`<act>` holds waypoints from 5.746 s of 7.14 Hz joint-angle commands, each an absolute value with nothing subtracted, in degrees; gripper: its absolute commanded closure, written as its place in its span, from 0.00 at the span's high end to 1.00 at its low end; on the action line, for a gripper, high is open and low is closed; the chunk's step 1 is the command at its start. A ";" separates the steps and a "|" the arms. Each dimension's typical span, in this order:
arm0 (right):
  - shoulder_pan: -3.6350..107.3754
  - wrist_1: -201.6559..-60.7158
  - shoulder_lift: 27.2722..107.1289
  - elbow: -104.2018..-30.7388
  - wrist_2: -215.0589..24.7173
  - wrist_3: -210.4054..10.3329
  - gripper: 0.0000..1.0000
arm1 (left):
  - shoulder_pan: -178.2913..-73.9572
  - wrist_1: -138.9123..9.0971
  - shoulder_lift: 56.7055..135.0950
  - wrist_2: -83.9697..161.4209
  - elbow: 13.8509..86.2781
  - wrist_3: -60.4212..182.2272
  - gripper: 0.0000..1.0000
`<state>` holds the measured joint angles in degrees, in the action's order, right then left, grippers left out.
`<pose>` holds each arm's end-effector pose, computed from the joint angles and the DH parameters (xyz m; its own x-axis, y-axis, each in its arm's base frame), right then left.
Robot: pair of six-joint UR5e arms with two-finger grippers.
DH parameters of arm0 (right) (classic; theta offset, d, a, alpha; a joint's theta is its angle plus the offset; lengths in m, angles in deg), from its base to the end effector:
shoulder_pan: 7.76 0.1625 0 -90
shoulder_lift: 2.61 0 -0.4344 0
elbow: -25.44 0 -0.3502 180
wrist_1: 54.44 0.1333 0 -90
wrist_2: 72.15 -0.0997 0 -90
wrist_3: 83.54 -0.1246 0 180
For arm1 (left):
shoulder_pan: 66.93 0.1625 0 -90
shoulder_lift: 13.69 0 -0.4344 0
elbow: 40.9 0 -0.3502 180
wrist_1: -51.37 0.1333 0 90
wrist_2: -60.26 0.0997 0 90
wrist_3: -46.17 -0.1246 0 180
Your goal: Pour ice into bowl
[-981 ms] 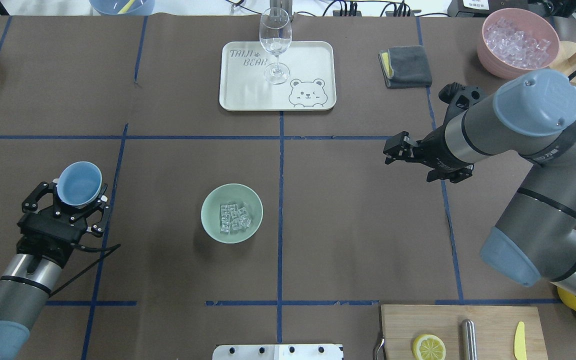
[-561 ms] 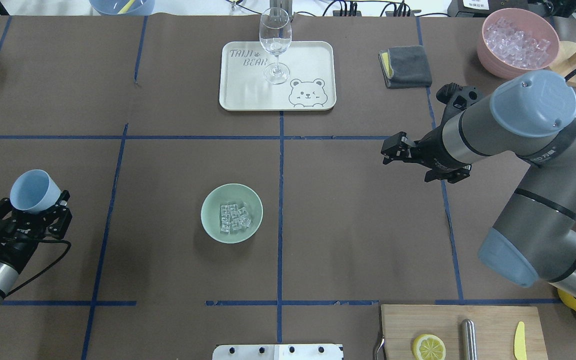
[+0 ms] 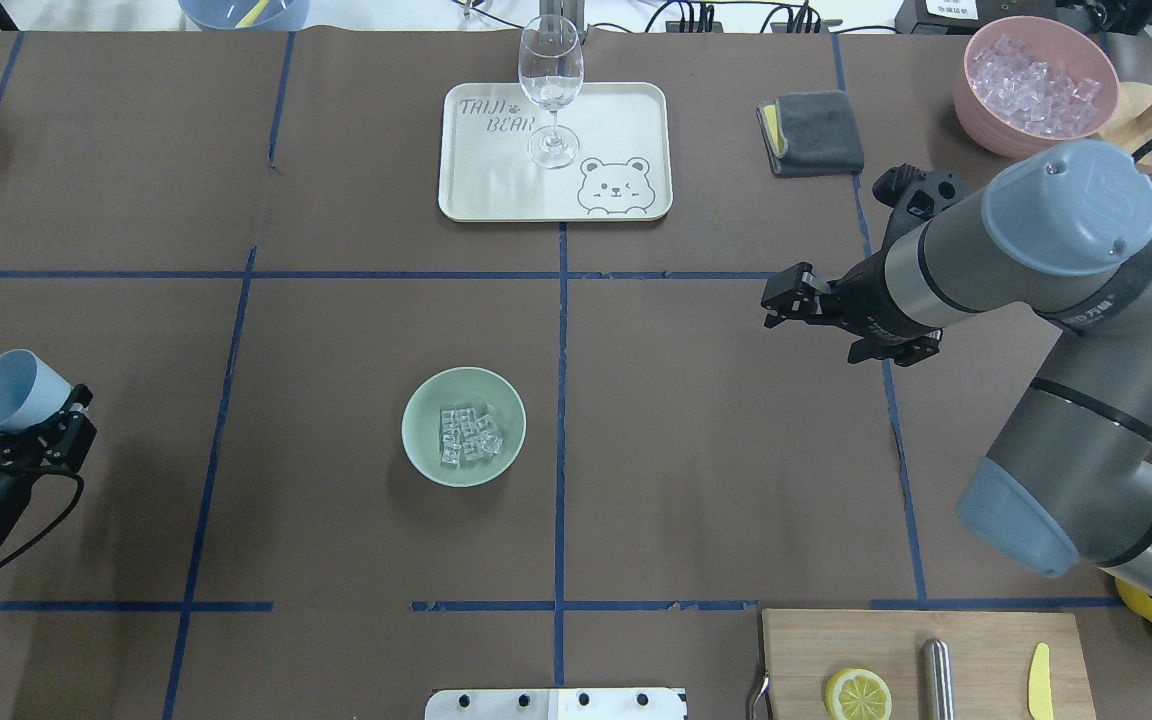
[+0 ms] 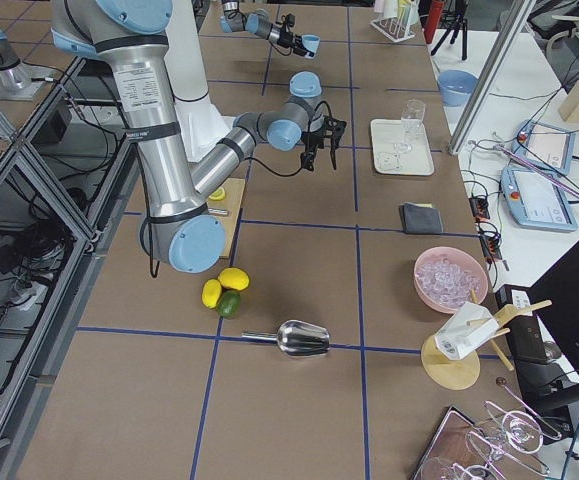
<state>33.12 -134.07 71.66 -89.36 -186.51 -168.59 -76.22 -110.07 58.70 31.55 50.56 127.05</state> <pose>-0.3508 -0.4120 0.3473 0.5056 0.3337 0.7956 -0.3117 0.9305 -0.1922 0.2677 -0.2896 0.6261 0.6799 -0.0341 -0.7325 0.6900 0.3677 0.6234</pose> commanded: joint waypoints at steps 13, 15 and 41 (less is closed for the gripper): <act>30.56 -134.16 70.78 -90.05 -183.95 -168.35 1.00 | -75.28 -109.56 61.98 33.36 42.50 127.30 0.18; 30.47 -134.16 70.69 -90.14 -184.03 -168.35 1.00 | -75.28 -109.64 61.98 33.36 42.59 127.03 1.00; 11.14 -134.24 40.99 -59.56 -165.22 -179.95 0.73 | -134.23 -120.64 47.30 -56.46 49.27 76.14 1.00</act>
<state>11.21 -134.22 41.23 -60.54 -165.26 -179.81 -132.20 -121.86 47.22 -56.22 49.16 76.22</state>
